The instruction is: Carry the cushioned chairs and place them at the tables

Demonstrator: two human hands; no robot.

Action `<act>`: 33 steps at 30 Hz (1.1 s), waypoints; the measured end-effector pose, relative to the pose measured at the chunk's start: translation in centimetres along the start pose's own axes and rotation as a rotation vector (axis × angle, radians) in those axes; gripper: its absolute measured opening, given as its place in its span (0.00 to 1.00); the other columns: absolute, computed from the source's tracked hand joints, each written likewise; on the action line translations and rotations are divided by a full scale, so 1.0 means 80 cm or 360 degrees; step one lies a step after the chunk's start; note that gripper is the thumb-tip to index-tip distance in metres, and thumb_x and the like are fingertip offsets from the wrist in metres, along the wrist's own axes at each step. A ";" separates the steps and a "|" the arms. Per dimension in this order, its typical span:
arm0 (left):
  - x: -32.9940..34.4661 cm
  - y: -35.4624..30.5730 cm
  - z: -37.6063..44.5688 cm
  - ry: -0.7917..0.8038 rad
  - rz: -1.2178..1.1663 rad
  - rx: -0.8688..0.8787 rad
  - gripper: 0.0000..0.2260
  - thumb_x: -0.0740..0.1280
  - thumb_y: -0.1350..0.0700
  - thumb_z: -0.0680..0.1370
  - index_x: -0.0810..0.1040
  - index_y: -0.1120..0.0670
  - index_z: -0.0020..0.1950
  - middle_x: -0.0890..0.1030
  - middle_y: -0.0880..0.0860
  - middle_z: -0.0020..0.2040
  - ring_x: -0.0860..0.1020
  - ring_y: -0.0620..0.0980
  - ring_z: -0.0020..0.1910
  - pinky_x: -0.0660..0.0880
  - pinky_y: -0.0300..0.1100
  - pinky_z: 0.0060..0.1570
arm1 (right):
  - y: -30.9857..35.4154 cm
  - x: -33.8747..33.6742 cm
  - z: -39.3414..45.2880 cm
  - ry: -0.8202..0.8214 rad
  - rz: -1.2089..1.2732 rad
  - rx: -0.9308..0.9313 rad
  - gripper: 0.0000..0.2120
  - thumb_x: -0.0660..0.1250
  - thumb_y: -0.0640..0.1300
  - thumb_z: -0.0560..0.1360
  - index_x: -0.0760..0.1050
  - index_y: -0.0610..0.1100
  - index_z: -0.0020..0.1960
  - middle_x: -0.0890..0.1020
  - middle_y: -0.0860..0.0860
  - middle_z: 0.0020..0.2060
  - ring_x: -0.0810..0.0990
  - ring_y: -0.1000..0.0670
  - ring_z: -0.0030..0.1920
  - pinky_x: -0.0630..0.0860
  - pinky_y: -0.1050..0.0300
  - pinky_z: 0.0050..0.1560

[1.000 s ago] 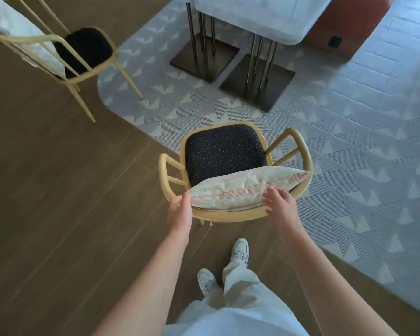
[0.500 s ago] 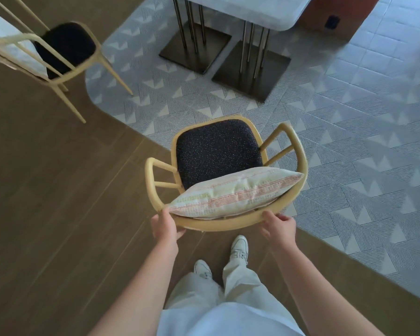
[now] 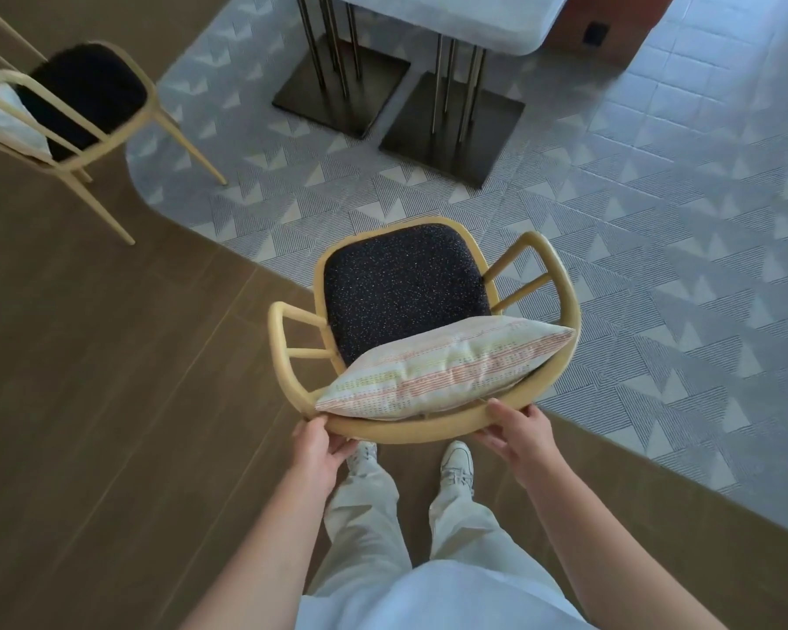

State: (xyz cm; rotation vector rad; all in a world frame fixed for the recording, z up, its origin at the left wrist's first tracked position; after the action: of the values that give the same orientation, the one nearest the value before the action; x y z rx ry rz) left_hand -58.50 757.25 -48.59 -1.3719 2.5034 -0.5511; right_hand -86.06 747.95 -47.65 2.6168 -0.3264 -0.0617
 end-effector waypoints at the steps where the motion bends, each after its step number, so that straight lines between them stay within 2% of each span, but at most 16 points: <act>1: -0.005 -0.014 0.006 -0.0009 0.0018 0.0020 0.12 0.59 0.60 0.85 0.75 0.55 0.68 0.82 0.58 0.56 0.81 0.56 0.51 0.80 0.58 0.50 | -0.002 0.011 -0.002 -0.0003 0.0020 -0.0013 0.10 0.69 0.34 0.77 0.72 0.40 0.56 0.82 0.41 0.54 0.86 0.43 0.48 0.84 0.50 0.40; 3: -0.013 -0.045 0.018 -0.0017 0.0046 0.0058 0.10 0.60 0.60 0.85 0.76 0.54 0.65 0.82 0.56 0.52 0.82 0.55 0.48 0.80 0.54 0.41 | -0.004 0.037 -0.006 0.0007 0.0067 -0.0040 0.10 0.69 0.34 0.77 0.72 0.41 0.55 0.82 0.41 0.54 0.86 0.43 0.46 0.84 0.50 0.40; 5: -0.020 -0.080 0.031 -0.0002 0.0072 0.0077 0.08 0.61 0.60 0.85 0.76 0.54 0.62 0.82 0.56 0.52 0.83 0.54 0.47 0.80 0.52 0.38 | -0.004 0.066 -0.008 0.0005 0.0130 -0.0049 0.10 0.69 0.34 0.77 0.72 0.39 0.56 0.82 0.40 0.54 0.87 0.44 0.43 0.84 0.48 0.40; 8: -0.024 -0.124 0.052 0.0032 0.0088 0.0092 0.05 0.62 0.59 0.84 0.77 0.53 0.58 0.82 0.57 0.52 0.83 0.54 0.46 0.80 0.53 0.40 | -0.002 0.108 -0.013 0.0035 0.0191 -0.0083 0.10 0.70 0.34 0.77 0.72 0.38 0.57 0.83 0.40 0.53 0.87 0.45 0.41 0.84 0.51 0.37; 12: -0.035 -0.179 0.081 0.0044 0.0113 0.0100 0.07 0.62 0.60 0.84 0.76 0.55 0.60 0.83 0.57 0.50 0.82 0.55 0.45 0.80 0.55 0.43 | -0.011 0.164 -0.016 0.0067 0.0265 -0.0079 0.09 0.69 0.33 0.77 0.72 0.37 0.55 0.82 0.40 0.54 0.87 0.45 0.43 0.84 0.51 0.37; 16: -0.053 -0.218 0.108 0.0050 0.0152 0.0099 0.09 0.62 0.61 0.84 0.76 0.57 0.63 0.82 0.58 0.51 0.82 0.56 0.47 0.80 0.57 0.45 | -0.030 0.208 -0.013 0.0053 0.0259 0.0004 0.17 0.69 0.33 0.77 0.70 0.34 0.64 0.80 0.39 0.59 0.83 0.40 0.56 0.83 0.46 0.51; 18: -0.062 -0.232 0.118 0.0049 0.0161 0.0111 0.09 0.62 0.62 0.84 0.76 0.58 0.63 0.82 0.59 0.53 0.82 0.57 0.48 0.80 0.58 0.49 | -0.038 0.225 -0.013 0.0057 0.0294 0.0023 0.19 0.69 0.33 0.77 0.68 0.33 0.67 0.79 0.40 0.61 0.82 0.40 0.58 0.84 0.46 0.51; 20: -0.071 -0.242 0.125 0.0050 0.0163 0.0128 0.09 0.62 0.64 0.83 0.75 0.59 0.63 0.82 0.60 0.52 0.82 0.57 0.50 0.79 0.59 0.50 | -0.046 0.237 -0.013 0.0063 0.0298 0.0045 0.19 0.68 0.32 0.78 0.68 0.33 0.67 0.79 0.40 0.61 0.82 0.40 0.58 0.84 0.47 0.50; 24: -0.085 -0.240 0.128 0.0071 0.0139 0.0125 0.11 0.62 0.67 0.83 0.74 0.60 0.65 0.82 0.61 0.54 0.81 0.60 0.57 0.78 0.59 0.57 | -0.064 0.245 -0.013 0.0022 0.0282 0.0103 0.17 0.67 0.31 0.78 0.68 0.33 0.66 0.79 0.38 0.60 0.82 0.40 0.55 0.81 0.43 0.57; 26: -0.089 -0.236 0.125 0.0090 0.0099 0.0144 0.12 0.62 0.68 0.82 0.75 0.61 0.66 0.82 0.61 0.56 0.82 0.59 0.56 0.79 0.57 0.56 | -0.067 0.246 -0.013 0.0009 0.0285 0.0123 0.17 0.66 0.31 0.78 0.68 0.33 0.65 0.79 0.38 0.59 0.82 0.41 0.54 0.80 0.43 0.57; 30: -0.091 -0.228 0.114 0.0073 0.0158 0.0221 0.11 0.64 0.66 0.82 0.75 0.57 0.64 0.83 0.60 0.55 0.83 0.55 0.49 0.80 0.48 0.40 | -0.065 0.246 -0.013 0.0015 0.0308 0.0158 0.16 0.66 0.30 0.78 0.68 0.34 0.65 0.79 0.39 0.57 0.82 0.41 0.53 0.82 0.45 0.51; 33: -0.091 -0.218 0.104 0.0067 0.0319 0.0252 0.15 0.66 0.64 0.82 0.73 0.55 0.69 0.83 0.59 0.56 0.84 0.56 0.51 0.81 0.46 0.37 | -0.064 0.241 -0.014 0.0022 0.0308 0.0210 0.10 0.65 0.32 0.79 0.71 0.36 0.60 0.81 0.40 0.54 0.83 0.42 0.52 0.83 0.49 0.39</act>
State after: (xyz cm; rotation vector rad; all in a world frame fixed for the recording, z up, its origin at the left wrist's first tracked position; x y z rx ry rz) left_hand -38.29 753.06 -48.42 -1.0500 2.5297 -0.7231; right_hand -66.12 748.17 -48.81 2.6992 -0.5955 0.0457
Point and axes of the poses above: each hand's wrist, its own z-axis towards the middle knuckle, its own x-axis out of the palm, y = z × x, the point moved 5 cm from there along z, towards the middle knuckle
